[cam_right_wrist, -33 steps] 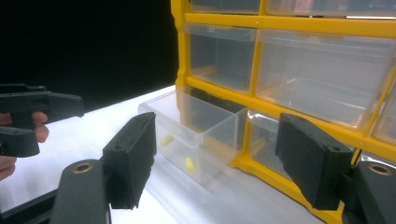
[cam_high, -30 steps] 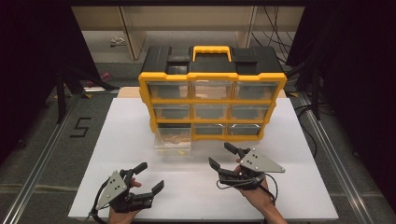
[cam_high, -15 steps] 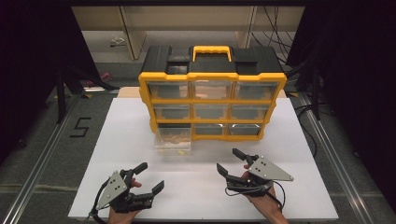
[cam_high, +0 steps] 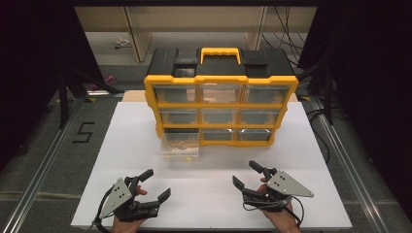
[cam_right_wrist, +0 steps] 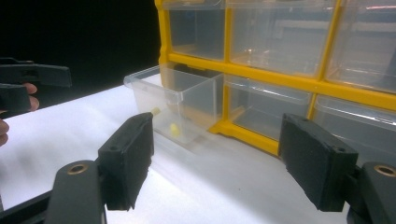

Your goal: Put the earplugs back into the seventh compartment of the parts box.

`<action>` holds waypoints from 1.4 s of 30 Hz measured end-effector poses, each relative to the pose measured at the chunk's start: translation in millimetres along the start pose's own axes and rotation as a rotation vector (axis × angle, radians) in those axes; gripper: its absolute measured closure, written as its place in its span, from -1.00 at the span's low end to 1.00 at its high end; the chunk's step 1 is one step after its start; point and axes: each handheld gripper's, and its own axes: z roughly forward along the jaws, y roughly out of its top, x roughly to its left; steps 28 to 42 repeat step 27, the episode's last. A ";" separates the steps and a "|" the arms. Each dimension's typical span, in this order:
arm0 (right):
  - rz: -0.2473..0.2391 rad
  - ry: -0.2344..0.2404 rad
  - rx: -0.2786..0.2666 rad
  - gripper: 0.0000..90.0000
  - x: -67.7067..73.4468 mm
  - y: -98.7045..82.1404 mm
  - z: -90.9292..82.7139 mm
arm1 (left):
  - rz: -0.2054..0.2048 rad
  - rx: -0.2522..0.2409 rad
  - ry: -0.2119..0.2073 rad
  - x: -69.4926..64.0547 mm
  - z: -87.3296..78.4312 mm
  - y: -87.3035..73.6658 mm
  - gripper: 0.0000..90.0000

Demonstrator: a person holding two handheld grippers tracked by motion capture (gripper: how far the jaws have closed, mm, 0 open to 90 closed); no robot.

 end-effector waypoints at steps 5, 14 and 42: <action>0.003 -0.007 -0.015 -0.39 -0.2 -3.2 -6.2 | 0.000 0.001 0.000 0.0 0.2 -0.1 -0.64; 0.006 -0.035 -0.019 -0.42 -5.3 -10.5 -16.2 | -0.001 0.000 -0.001 0.3 0.3 -0.1 -0.64; 0.009 -0.038 -0.022 -0.46 -7.9 -13.2 -16.8 | 0.001 0.002 -0.001 -0.2 0.9 -0.2 -0.64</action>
